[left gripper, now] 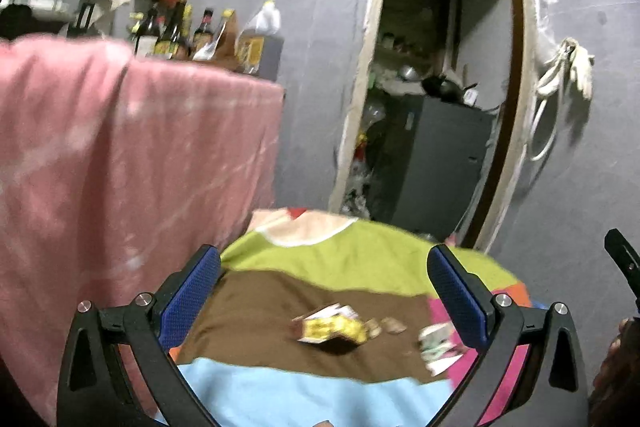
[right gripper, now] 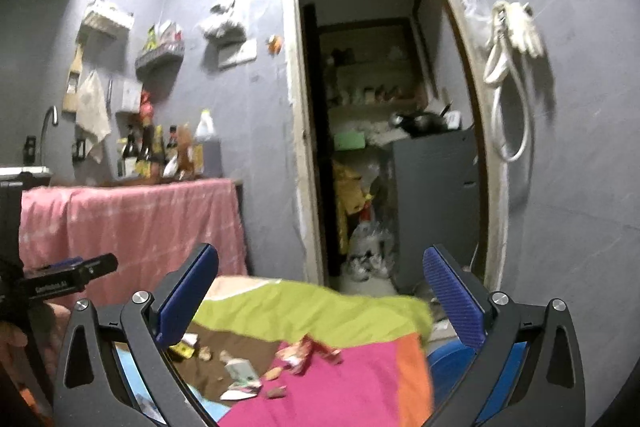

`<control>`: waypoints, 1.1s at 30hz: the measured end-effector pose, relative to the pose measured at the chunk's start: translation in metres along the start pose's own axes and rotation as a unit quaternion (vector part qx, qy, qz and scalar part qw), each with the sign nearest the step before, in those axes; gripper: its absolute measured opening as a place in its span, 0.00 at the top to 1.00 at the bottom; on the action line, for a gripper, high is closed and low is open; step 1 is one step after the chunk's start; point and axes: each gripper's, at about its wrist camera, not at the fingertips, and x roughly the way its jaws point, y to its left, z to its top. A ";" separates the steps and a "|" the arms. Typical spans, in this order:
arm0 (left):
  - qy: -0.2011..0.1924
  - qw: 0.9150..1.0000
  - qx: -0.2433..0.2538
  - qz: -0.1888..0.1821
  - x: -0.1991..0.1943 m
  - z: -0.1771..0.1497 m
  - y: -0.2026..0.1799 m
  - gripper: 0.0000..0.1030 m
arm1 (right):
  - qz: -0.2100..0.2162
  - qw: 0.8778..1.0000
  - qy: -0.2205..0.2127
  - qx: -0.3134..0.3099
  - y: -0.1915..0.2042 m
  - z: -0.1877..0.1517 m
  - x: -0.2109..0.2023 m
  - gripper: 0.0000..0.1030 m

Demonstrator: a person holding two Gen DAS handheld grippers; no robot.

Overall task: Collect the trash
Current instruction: 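Move both tools back over the table toward the remaining trash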

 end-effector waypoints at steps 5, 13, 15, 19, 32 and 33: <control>0.056 0.998 0.008 -0.002 0.024 -0.022 0.021 0.02 | 0.023 0.998 0.059 -0.010 0.020 -0.025 0.030 0.00; 0.131 0.991 -0.006 -0.021 0.059 -0.039 0.020 0.02 | 0.040 0.987 0.153 -0.031 0.029 -0.055 0.066 0.01; 0.138 0.990 -0.017 -0.026 0.065 -0.039 0.019 0.02 | 0.044 0.983 0.173 -0.030 0.028 -0.061 0.073 0.12; 0.157 0.987 -0.024 -0.035 0.081 -0.039 0.014 0.03 | 0.061 0.973 0.221 -0.027 0.028 -0.076 0.088 0.21; 0.216 0.972 -0.053 -0.081 0.111 -0.044 0.023 0.25 | 0.117 0.938 0.319 -0.062 0.056 -0.108 0.126 0.47; 0.219 0.971 -0.055 -0.084 0.113 -0.045 0.022 0.28 | 0.120 0.936 0.325 -0.062 0.057 -0.110 0.128 0.48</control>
